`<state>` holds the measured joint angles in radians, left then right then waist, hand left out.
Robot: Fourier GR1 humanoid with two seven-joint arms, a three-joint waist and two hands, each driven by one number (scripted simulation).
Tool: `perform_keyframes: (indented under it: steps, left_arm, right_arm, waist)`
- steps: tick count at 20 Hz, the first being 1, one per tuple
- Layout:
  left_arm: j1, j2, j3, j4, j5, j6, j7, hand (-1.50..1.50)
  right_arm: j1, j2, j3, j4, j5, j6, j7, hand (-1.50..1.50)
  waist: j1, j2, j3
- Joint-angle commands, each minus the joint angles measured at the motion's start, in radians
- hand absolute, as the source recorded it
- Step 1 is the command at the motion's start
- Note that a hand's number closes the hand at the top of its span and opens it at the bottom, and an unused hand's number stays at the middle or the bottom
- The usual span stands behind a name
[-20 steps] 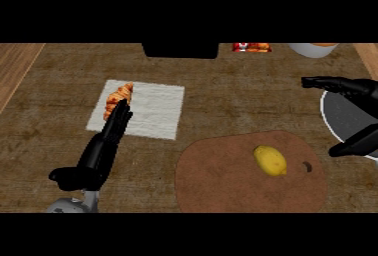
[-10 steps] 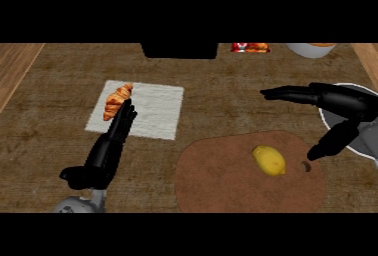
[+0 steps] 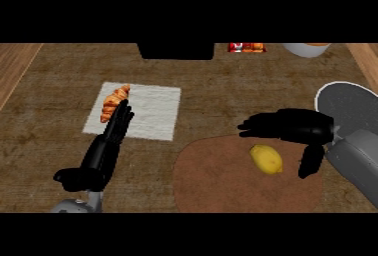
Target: Pick the lemon from the cutting board and place it in the pan
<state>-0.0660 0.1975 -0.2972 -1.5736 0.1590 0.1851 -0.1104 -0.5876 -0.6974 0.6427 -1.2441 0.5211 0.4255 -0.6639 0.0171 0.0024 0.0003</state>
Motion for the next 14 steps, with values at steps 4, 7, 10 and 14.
perform_keyframes:
  steps: [4, 7, 10, 14]
  left_arm:
    - [0.018, 0.005, 0.048, -0.030, -0.016, -0.025, 0.005, 0.00]
    - [0.014, -0.008, 0.046, -0.013, -0.030, -0.035, 0.030, 0.00]
    - [-0.001, -0.011, 0.087, 0.026, -0.021, -0.070, -0.011, 0.00]
    - [0.032, -0.022, 0.089, 0.029, -0.036, -0.090, -0.048, 0.00]
  right_arm:
    - [-0.005, 0.083, -0.017, 0.082, 0.144, 0.047, -0.054, -1.50]
    - [0.004, 0.042, -0.057, 0.083, 0.168, 0.075, -0.095, -1.50]
    - [0.013, 0.101, -0.082, 0.150, 0.216, 0.031, -0.113, -1.50]
    - [0.090, 0.093, -0.113, 0.021, 0.209, 0.077, -0.060, -1.50]
  waist:
    - [-0.009, -0.002, 0.000]
    - [-0.012, -0.002, 0.000]
    - [-0.010, -0.001, 0.000]
    - [-0.017, -0.003, -0.001]
